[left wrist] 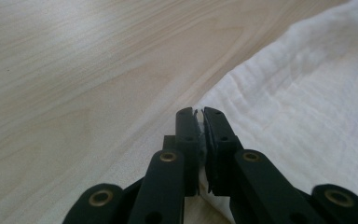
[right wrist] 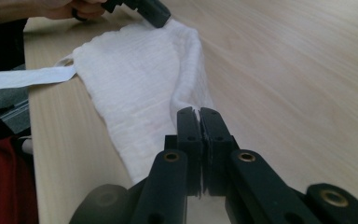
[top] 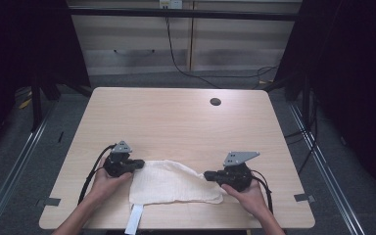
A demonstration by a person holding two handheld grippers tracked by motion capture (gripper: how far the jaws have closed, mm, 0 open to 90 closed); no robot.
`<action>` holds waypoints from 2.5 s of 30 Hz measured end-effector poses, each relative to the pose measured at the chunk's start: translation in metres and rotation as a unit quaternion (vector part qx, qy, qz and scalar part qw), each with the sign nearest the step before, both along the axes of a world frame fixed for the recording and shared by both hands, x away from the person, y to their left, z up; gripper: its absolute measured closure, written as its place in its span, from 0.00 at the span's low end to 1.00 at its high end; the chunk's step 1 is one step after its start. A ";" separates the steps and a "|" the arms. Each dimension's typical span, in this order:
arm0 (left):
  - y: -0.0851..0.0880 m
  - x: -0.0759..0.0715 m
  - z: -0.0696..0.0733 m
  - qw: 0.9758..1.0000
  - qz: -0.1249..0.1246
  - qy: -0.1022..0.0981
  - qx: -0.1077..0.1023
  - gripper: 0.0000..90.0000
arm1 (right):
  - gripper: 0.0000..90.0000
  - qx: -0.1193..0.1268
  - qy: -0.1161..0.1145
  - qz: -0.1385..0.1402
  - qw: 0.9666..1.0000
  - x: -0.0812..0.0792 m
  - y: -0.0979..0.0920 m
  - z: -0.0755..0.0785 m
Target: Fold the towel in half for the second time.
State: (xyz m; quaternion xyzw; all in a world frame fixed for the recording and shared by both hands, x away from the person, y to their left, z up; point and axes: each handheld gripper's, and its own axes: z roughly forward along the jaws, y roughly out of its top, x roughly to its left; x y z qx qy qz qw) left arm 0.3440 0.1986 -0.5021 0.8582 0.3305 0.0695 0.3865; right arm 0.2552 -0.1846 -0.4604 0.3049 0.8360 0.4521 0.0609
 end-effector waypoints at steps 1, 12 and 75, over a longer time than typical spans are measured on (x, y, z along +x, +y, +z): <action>0.000 0.000 0.000 1.000 0.000 0.000 0.000 0.95 | 0.98 -0.001 0.001 0.003 1.000 -0.003 0.000 -0.001; 0.000 0.000 0.000 1.000 0.001 -0.001 -0.001 0.95 | 0.98 -0.031 0.038 0.034 0.998 -0.021 0.006 -0.023; -0.011 -0.100 0.007 0.991 -0.126 -0.046 0.022 0.94 | 0.97 -0.089 0.036 -0.047 0.994 0.007 0.004 -0.035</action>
